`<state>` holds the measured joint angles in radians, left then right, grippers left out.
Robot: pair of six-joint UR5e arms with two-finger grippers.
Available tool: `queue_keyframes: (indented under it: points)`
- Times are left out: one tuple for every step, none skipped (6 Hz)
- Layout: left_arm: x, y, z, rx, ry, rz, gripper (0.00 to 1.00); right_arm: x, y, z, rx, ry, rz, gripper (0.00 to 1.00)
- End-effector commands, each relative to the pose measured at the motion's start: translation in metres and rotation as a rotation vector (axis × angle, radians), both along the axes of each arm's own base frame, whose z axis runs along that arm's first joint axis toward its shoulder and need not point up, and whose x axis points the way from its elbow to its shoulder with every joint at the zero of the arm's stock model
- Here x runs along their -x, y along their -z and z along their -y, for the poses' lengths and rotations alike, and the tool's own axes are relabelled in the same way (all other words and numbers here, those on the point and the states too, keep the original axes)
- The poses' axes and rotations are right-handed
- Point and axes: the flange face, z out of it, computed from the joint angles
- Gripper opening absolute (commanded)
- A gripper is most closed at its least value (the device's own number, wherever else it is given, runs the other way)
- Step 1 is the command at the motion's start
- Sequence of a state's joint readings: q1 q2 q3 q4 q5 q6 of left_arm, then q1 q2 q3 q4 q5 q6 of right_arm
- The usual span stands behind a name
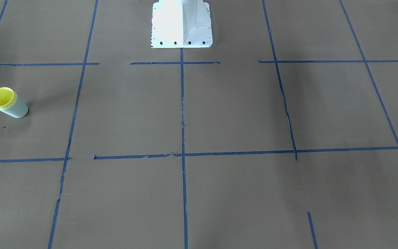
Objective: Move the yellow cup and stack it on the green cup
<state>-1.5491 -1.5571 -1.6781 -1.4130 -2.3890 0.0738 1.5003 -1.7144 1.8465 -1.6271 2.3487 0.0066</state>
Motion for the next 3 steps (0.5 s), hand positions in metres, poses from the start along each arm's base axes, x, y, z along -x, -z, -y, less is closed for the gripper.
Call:
queue_keyframes:
  points:
    - [-0.0011, -0.0003, -0.0098, -0.013, -0.003, 0.0, 1.0, 0.0002, -0.0005, -0.0009, 0.003, 0.0, 0.003, 1.0]
    - [-0.0046, -0.0042, -0.0099, -0.004, -0.01, 0.002, 1.0, 0.0004, 0.0012, -0.0002, -0.001, 0.0, 0.006, 1.0]
    - [-0.0067, -0.0001, -0.0095, -0.01, -0.015, 0.002, 1.0, 0.0005, 0.0013, -0.0002, -0.002, 0.001, 0.006, 1.0]
